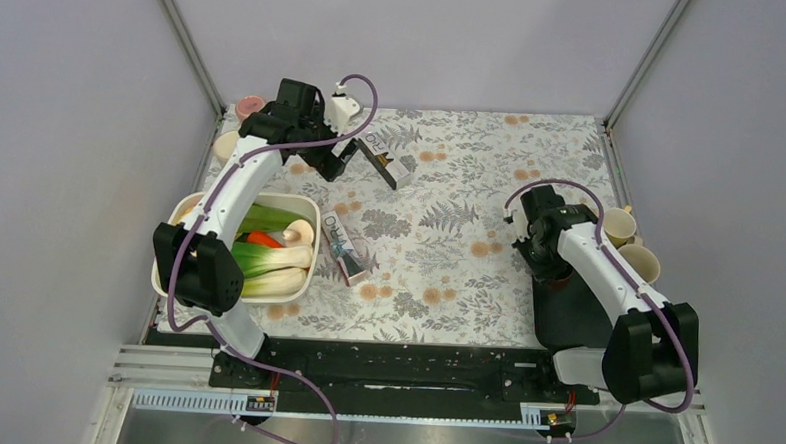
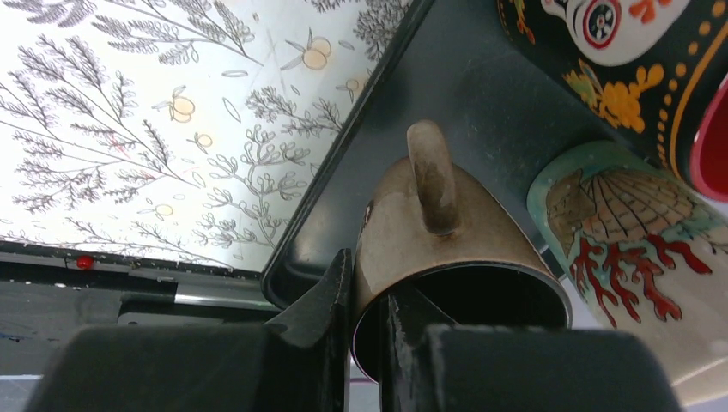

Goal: Turn the mug right side up

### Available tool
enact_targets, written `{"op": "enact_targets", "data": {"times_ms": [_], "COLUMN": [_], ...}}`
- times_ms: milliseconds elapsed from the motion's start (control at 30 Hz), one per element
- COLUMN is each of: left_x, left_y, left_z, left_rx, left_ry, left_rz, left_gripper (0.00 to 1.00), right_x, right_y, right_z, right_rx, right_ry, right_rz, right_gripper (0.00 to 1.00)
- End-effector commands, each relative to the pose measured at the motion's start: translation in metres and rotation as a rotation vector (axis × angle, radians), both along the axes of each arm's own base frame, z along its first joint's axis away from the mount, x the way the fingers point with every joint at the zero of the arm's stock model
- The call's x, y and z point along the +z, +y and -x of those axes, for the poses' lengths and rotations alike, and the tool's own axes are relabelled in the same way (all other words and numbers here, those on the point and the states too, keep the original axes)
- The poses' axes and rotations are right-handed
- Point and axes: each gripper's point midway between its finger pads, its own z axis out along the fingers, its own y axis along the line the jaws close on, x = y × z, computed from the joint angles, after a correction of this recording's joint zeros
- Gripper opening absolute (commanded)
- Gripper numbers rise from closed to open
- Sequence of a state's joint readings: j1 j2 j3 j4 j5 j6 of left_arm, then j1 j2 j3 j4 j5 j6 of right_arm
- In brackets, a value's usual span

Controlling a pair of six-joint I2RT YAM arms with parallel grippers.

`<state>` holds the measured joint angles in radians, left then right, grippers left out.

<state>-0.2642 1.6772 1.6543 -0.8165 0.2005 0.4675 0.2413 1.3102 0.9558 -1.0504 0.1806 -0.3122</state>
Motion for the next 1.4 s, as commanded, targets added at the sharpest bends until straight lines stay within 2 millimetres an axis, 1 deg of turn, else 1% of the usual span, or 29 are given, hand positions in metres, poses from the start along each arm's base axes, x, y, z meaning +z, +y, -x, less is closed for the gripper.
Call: {"op": "enact_targets", "data": {"times_ms": [0,100,200,333,400,467,600,633,767,800,900,1000,1033,1067,1100,1133,1167,1267,1333,1367], "left_x": [0.034,0.036,0.039,0.042,0.041,0.040,0.037,0.037,0.035,0.035,0.036,0.032,0.031,0.031,0.028,0.025,0.024,0.017,0.012,0.004], "left_y": [0.008,0.009,0.010,0.009,0.008,0.009,0.011,0.011,0.017,0.020,0.037,0.056,0.064,0.072,0.086,0.100,0.112,0.139,0.153,0.160], "left_z": [-0.013,-0.013,-0.013,-0.011,-0.010,-0.010,-0.010,-0.010,-0.012,-0.013,-0.022,-0.032,-0.039,-0.047,-0.056,-0.065,-0.076,-0.110,-0.128,-0.135], "left_rx": [0.010,0.009,0.006,-0.001,-0.009,-0.013,-0.013,-0.014,-0.018,-0.020,-0.016,-0.074,-0.108,-0.136,-0.143,-0.153,-0.166,-0.194,-0.225,-0.247], "left_ry": [-0.127,-0.134,-0.141,-0.145,-0.144,-0.145,-0.142,-0.143,-0.153,-0.161,-0.184,-0.169,-0.174,-0.186,-0.184,-0.177,-0.173,-0.150,-0.121,-0.096], "left_rz": [-0.020,-0.025,-0.028,-0.022,-0.022,-0.028,-0.043,-0.047,-0.085,-0.106,-0.190,-0.300,-0.363,-0.421,-0.502,-0.588,-0.651,-0.769,-0.823,-0.854], "left_gripper": [0.99,0.99,0.99,0.99,0.99,0.99,0.99,0.99,0.99,0.99,0.99,0.99,0.99,0.99,0.99,0.99,0.99,0.98,0.93,0.89], "right_x": [-0.008,-0.019,-0.024,-0.034,-0.036,-0.036,-0.029,-0.026,-0.016,-0.013,0.000,0.015,0.020,0.024,0.029,0.034,0.037,0.048,0.057,0.062], "right_y": [0.001,-0.002,-0.001,0.001,-0.001,-0.006,-0.012,-0.013,-0.018,-0.019,-0.018,-0.016,-0.015,-0.014,-0.013,-0.010,-0.007,0.004,0.008,0.009], "right_z": [-0.022,-0.028,-0.030,-0.022,-0.021,-0.020,-0.022,-0.023,-0.023,-0.023,-0.025,-0.029,-0.030,-0.030,-0.031,-0.032,-0.032,-0.037,-0.039,-0.041], "right_rx": [0.011,-0.004,0.001,0.042,0.039,0.024,0.006,0.003,-0.014,-0.020,-0.040,-0.031,-0.025,-0.018,-0.010,0.000,0.012,0.047,0.060,0.063], "right_ry": [-0.061,-0.047,-0.026,0.031,0.038,0.033,-0.010,-0.018,-0.040,-0.047,-0.080,-0.131,-0.156,-0.175,-0.201,-0.225,-0.246,-0.318,-0.366,-0.393], "right_rz": [-0.049,-0.066,-0.091,-0.108,-0.099,-0.073,-0.045,-0.039,-0.012,-0.008,-0.012,-0.008,-0.008,-0.009,-0.014,-0.022,-0.034,-0.066,-0.076,-0.080], "right_gripper": [0.00,0.00,0.00,0.00,0.01,0.09,0.33,0.37,0.49,0.51,0.55,0.57,0.66,0.69,0.72,0.96,0.99,0.99,1.00,1.00]}}
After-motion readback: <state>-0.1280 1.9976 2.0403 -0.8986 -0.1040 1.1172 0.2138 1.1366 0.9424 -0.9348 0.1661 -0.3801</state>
